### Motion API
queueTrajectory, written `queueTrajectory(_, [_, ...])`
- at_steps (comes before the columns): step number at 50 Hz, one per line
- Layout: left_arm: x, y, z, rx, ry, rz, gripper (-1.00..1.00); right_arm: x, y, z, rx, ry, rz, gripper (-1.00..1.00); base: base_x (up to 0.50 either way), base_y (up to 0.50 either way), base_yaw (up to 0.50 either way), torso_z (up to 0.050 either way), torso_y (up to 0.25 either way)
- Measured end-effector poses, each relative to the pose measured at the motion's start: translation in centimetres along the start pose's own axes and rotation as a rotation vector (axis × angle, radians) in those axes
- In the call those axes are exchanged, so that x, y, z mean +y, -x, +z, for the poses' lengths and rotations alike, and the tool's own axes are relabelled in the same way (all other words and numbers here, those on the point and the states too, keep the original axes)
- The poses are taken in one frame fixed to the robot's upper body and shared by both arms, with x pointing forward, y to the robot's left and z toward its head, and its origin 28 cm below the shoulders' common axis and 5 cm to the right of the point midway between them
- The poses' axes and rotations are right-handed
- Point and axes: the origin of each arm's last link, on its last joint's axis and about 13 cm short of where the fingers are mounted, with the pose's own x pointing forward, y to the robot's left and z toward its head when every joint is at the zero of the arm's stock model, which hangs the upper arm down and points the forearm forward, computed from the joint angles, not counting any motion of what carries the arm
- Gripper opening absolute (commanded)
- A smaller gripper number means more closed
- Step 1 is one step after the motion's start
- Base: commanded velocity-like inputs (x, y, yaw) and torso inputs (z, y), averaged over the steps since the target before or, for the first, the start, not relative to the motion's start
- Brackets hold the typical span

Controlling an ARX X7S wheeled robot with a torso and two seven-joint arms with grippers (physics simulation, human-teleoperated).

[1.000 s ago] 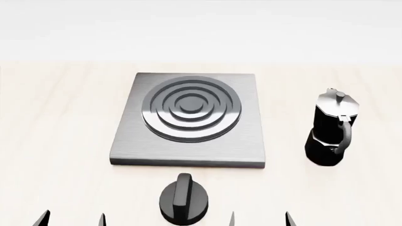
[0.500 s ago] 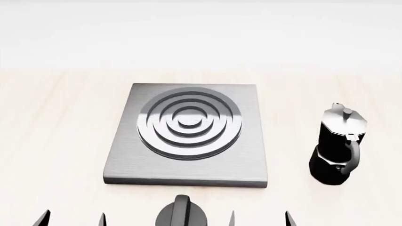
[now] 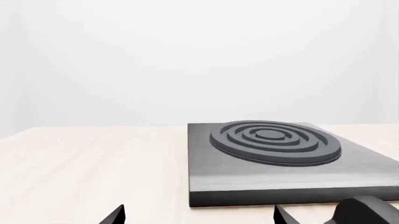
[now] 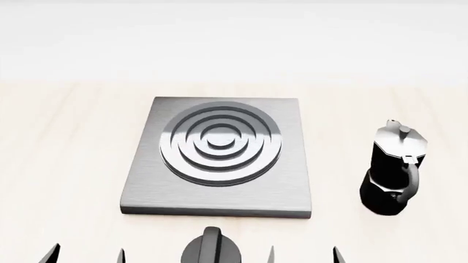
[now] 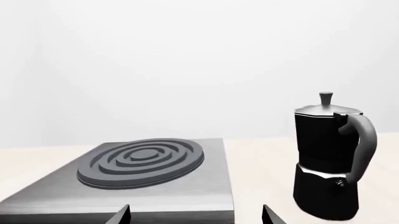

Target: Put the moka pot on the stove.

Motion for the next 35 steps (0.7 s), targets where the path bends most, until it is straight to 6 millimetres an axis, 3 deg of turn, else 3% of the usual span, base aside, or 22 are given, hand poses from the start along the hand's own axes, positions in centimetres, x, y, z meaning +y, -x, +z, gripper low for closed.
queueTrajectory(32, [0.0,0.0,0.0,-0.014,0.004,-0.016,1.0,-0.1,0.1,0.1,0.048,0.131,-0.084,1.0,0.0,0.0,0.0,0.0,0.0])
queueTrajectory(35, [0.0,0.0,0.0,-0.016,0.005,-0.017,1.0,-0.9,-1.8,1.9,0.009,0.137,-0.1,1.0,0.0,0.0,0.0,0.0,0.0])
